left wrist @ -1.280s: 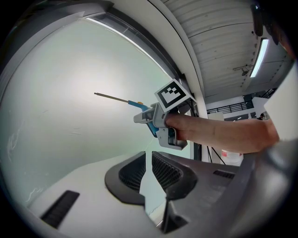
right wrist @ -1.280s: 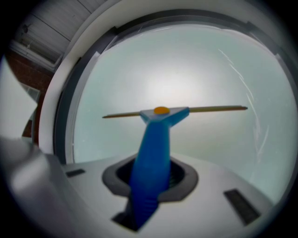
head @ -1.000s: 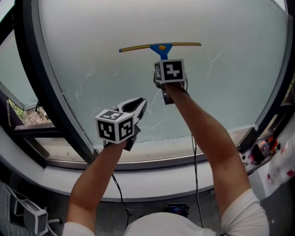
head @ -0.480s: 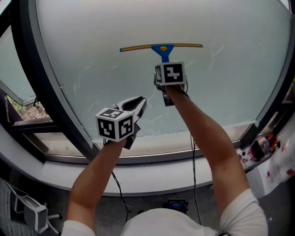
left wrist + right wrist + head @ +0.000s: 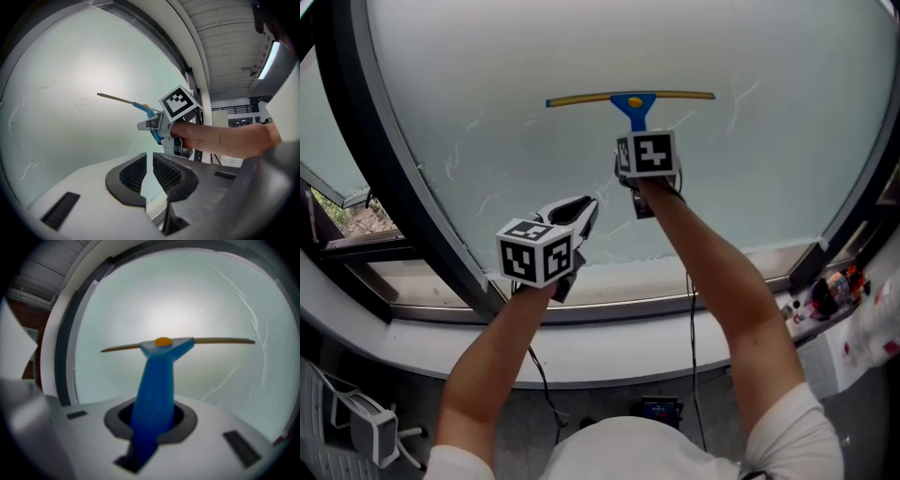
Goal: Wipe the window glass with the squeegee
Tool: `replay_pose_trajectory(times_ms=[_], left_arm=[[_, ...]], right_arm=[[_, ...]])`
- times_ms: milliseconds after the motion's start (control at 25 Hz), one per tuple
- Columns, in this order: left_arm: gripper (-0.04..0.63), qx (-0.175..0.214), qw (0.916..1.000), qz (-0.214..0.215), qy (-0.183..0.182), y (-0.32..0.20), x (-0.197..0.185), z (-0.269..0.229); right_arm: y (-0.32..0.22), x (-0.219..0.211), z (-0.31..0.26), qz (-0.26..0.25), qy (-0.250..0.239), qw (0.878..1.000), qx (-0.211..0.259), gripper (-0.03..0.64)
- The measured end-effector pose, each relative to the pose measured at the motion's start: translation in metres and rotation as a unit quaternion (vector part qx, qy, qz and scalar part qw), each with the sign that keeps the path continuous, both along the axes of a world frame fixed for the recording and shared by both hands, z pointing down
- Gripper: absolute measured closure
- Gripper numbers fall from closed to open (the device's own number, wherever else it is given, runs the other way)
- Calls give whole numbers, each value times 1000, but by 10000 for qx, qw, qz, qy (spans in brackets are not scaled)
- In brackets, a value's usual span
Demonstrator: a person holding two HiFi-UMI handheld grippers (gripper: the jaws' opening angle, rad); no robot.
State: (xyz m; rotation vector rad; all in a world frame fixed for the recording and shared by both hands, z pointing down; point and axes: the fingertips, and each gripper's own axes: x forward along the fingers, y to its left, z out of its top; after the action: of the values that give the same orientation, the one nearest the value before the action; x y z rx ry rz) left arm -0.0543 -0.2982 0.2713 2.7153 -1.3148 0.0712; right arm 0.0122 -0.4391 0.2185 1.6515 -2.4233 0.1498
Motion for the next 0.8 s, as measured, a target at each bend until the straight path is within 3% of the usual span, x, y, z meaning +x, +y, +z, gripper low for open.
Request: replay_pose_trajectory(times_ms=[800], left_arm=[[529, -270, 9996, 37, 43, 3, 4, 32]], right_arm=[[6, 1, 47, -43, 83, 9996, -284, 540]])
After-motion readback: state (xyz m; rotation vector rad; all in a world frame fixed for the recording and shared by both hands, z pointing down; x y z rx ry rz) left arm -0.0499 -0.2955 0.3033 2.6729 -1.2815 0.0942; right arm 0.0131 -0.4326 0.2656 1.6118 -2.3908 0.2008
